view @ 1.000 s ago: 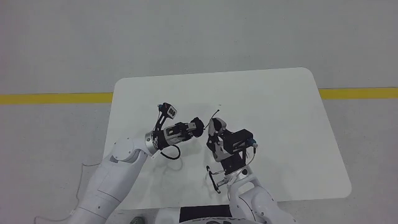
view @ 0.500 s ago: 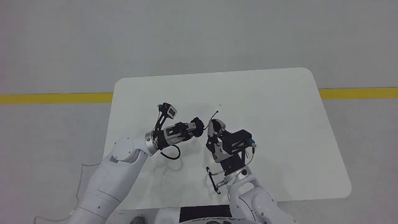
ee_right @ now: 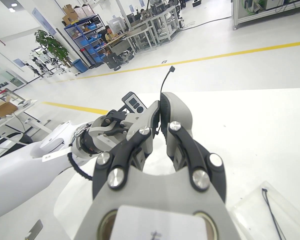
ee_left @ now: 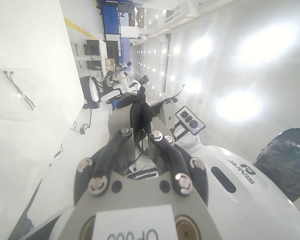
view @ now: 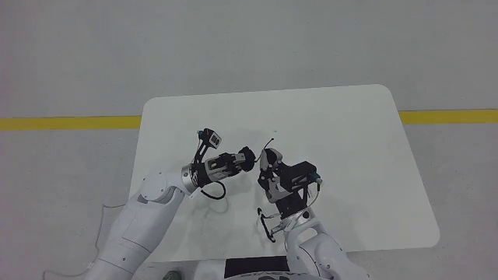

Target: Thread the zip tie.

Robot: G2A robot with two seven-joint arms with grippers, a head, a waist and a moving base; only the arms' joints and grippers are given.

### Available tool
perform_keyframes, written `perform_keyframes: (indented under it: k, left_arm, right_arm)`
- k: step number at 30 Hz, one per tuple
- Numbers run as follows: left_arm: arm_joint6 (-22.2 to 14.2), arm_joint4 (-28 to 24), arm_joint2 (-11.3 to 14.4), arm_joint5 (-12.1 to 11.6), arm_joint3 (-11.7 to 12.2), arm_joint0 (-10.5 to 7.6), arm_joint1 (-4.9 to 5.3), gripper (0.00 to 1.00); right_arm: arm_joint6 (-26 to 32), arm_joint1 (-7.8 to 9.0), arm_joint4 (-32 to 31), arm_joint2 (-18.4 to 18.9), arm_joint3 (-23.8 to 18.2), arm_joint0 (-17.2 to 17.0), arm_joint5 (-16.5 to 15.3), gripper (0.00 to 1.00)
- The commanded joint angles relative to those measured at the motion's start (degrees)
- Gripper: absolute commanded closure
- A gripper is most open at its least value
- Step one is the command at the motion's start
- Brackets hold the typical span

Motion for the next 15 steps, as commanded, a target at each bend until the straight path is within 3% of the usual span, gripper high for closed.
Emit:
perform_keyframes:
  k: [1,15]
  left_arm:
    - [0.0,0.0,0.0,0.0,0.0,0.0,0.0,1.0]
    - [0.0,0.0,0.0,0.0,0.0,0.0,0.0,1.0]
  right_arm:
    - [0.1,-0.02,0.0,0.0,0.0,0.0,-0.2,1.0]
    - [0.9,-0.16,0.4,-0.2,0.2,0.2,-0.8,1.0]
